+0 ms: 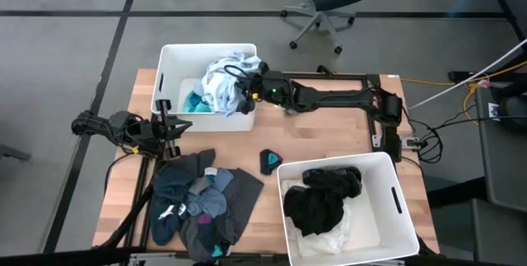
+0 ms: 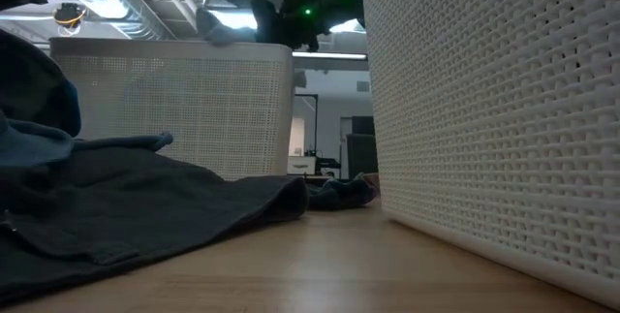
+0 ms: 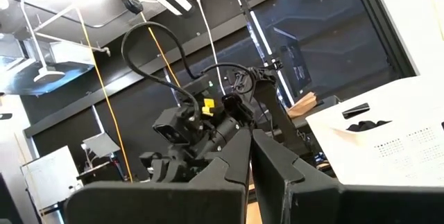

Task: Sort clothes
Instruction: Put the gray polo shirt into the top white laundry bin

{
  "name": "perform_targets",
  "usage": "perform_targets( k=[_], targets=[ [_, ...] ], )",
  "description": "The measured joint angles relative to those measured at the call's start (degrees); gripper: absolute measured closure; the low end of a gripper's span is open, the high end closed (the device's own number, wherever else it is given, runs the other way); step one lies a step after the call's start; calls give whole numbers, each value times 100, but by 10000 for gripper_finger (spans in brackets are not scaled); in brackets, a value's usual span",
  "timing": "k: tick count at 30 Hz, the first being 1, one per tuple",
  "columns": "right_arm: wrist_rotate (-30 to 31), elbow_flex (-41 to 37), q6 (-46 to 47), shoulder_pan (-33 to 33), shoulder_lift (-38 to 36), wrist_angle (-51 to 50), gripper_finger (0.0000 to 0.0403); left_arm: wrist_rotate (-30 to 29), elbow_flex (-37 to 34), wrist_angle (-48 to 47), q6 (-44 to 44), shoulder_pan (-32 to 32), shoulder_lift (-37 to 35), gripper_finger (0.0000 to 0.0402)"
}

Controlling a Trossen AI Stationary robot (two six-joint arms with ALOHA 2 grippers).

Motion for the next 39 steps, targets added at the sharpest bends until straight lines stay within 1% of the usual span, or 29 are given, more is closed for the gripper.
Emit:
perform_targets(
  k=[5,8,11,13,15,19,22,25,27,29,33,35,39],
  targets=[
    [-192,0,89,55,13,25,349,0,0,-1,-2,0,0,396],
    [-219,0,-37,90,-21,-28,315,-1,0,-1,-28,0,-1,396],
    [-50,0,-206,101,-129,-54,267,0,0,-1,-31,0,0,396],
    [222,0,-341,135,-264,-191,235,-1,0,-1,-33,0,-2,396],
    [688,-2,-360,140,-437,-317,206,-1,0,-1,-33,0,-1,396],
    [1358,0,-243,130,-843,-706,168,-1,0,-1,-25,0,-1,396],
    [1622,4,222,121,-968,-1172,156,-2,0,-3,-26,0,-1,396],
    [1623,-3,469,121,-972,-1591,153,-1,0,-2,-27,0,0,396],
    [1618,-4,640,121,-939,-1695,153,-2,0,-1,-26,0,0,396],
    [1458,2,738,121,-869,-1813,153,0,0,-1,-26,0,-2,396],
    [680,-7,666,122,-776,-2217,152,-1,0,-3,-28,0,-2,396],
    [577,-4,665,132,-796,-2428,152,-2,0,-6,-27,0,-2,396],
    [556,-4,701,132,-921,-2940,152,0,0,-16,-27,0,0,396]
  ],
)
